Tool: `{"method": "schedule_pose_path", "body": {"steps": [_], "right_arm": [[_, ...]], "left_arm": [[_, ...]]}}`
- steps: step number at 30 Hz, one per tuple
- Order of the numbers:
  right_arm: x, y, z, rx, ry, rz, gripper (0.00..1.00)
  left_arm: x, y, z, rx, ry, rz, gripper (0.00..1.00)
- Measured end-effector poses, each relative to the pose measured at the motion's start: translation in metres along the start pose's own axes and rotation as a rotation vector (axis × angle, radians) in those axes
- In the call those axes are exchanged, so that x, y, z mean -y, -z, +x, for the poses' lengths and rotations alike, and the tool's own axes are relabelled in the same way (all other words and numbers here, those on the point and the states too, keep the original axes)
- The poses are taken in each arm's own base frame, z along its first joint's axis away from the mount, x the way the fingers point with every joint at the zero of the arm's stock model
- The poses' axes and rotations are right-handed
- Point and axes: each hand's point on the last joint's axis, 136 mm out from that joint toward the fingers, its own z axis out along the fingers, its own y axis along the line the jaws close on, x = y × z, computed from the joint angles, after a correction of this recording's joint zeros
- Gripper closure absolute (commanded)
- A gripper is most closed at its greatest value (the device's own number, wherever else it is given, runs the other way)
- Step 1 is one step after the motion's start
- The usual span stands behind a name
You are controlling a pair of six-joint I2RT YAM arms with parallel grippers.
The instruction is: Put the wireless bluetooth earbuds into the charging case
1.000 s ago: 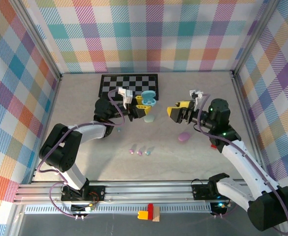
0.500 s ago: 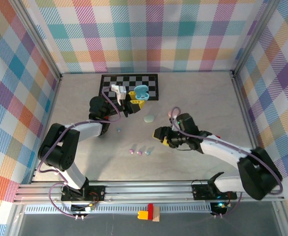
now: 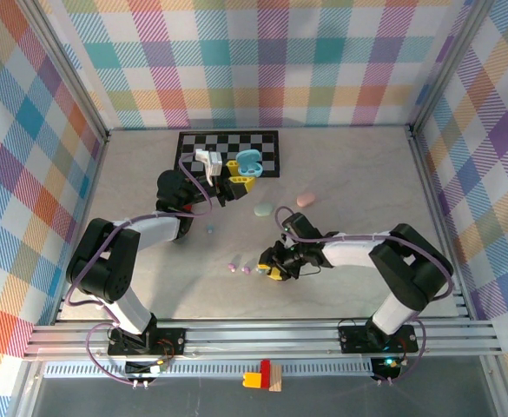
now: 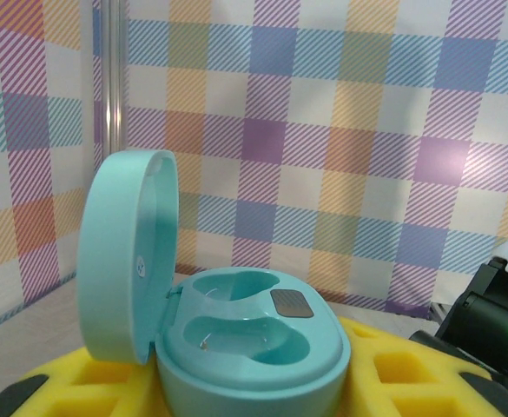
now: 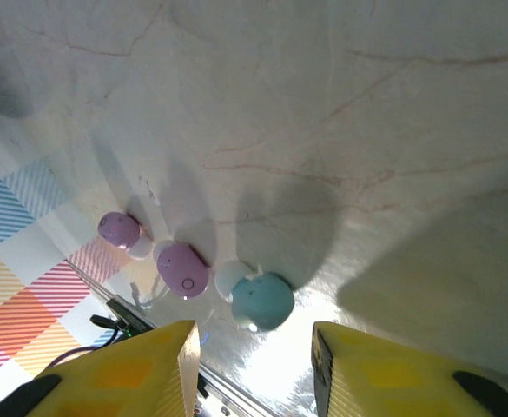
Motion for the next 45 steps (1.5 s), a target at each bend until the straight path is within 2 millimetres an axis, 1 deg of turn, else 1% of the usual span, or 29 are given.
{"method": "schedule_pose_path", "body": {"steps": [4, 8, 11, 14, 21, 25, 29, 36, 39, 41, 43, 45], "right_arm": [[-0.004, -0.006, 0.0, -0.034, -0.024, 0.01, 0.65], [-0.004, -0.008, 0.0, -0.048, -0.036, 0.022, 0.7], [-0.002, -0.008, -0.001, -0.05, -0.048, 0.039, 0.76], [-0.001, -0.01, -0.001, -0.052, -0.051, 0.059, 0.8], [-0.004, -0.009, -0.004, -0.052, -0.033, 0.11, 0.82], [-0.001, -0.004, -0.007, -0.031, 0.0, 0.166, 0.81], [0.004, 0.008, -0.017, 0.003, 0.032, 0.216, 0.8], [0.022, 0.039, -0.05, 0.057, 0.039, 0.268, 0.78], [0.025, 0.047, -0.064, 0.059, 0.059, 0.276, 0.76], [0.024, 0.049, -0.072, 0.056, 0.078, 0.279, 0.74], [0.022, 0.048, -0.075, 0.05, 0.107, 0.278, 0.7], [0.022, 0.048, -0.075, 0.043, 0.126, 0.276, 0.62]], "left_arm": [[0.0, 0.0, -0.001, 0.001, -0.002, 0.0, 0.61], [0.0, 0.0, -0.001, 0.002, -0.004, 0.0, 0.61], [0.0, 0.0, -0.001, 0.002, -0.003, 0.0, 0.61], [0.0, 0.0, -0.001, 0.002, -0.003, 0.0, 0.61], [0.0, -0.001, -0.003, 0.004, -0.01, 0.002, 0.61], [0.0, -0.001, -0.003, 0.004, -0.011, 0.002, 0.61], [0.0, -0.001, -0.003, 0.004, -0.011, 0.002, 0.61], [0.0, -0.001, -0.003, 0.004, -0.011, 0.002, 0.61], [0.0, 0.0, -0.003, 0.004, -0.011, 0.002, 0.61], [-0.001, 0.0, -0.003, 0.005, -0.012, -0.002, 0.61], [-0.003, 0.002, -0.004, 0.005, -0.013, -0.007, 0.61], [-0.004, 0.003, -0.004, 0.005, -0.014, -0.01, 0.61]]}}
